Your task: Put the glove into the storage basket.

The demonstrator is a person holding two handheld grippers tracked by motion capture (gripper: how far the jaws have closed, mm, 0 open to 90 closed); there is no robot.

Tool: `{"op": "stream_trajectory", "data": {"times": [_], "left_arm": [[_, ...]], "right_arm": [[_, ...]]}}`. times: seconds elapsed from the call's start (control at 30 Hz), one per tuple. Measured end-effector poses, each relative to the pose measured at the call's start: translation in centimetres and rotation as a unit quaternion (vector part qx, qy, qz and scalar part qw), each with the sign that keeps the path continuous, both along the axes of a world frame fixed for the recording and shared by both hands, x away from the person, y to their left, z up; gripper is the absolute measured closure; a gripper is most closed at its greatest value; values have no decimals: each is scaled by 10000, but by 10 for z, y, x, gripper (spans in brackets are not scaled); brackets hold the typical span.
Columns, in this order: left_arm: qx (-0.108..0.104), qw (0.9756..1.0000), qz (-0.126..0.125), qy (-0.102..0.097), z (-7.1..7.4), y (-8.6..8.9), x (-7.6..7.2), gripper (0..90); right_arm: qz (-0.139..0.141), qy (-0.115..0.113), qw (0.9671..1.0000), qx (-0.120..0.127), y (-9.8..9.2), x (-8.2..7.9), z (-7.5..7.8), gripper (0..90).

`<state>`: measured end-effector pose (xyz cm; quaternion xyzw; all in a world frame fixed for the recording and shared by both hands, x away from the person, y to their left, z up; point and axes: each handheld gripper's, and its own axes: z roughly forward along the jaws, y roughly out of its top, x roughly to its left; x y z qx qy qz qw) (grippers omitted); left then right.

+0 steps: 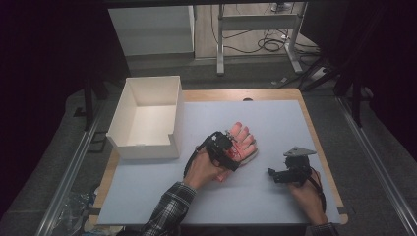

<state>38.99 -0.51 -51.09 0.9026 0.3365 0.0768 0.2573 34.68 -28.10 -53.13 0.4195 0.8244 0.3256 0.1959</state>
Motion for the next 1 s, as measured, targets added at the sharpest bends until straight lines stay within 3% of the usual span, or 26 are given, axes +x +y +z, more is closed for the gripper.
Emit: {"op": "stream_trajectory", "data": {"times": [0.03, 0.17, 0.27, 0.4, 0.6, 0.77, 1.0], "left_arm": [[114, 9999, -65, 43, -2, -1, 0, 0], [130, 9998, -108, 109, -6, -2, -2, 27], [118, 9995, -71, 275, -8, -2, -1, 73], [205, 9995, -13, 242, -5, -3, -4, 166], [99, 9996, 45, 253, 0, -2, -7, 378], [23, 9996, -62, 274, 2, 2, -7, 458], [-48, 9996, -189, 218, 7, 5, -8, 490]], "right_arm": [[3, -6, 10000, -2, 0, 0, 0, 37], [0, -6, 10000, -2, 0, 0, 0, 37], [0, -7, 10000, -2, 0, 0, 0, 37], [-1, -8, 10000, -2, 0, 0, 0, 37], [0, -10, 10000, -3, 0, 0, 0, 37], [-1, -8, 10000, 0, 0, 0, 0, 38], [-2, -4, 10000, 7, 0, 0, 0, 38]]}}
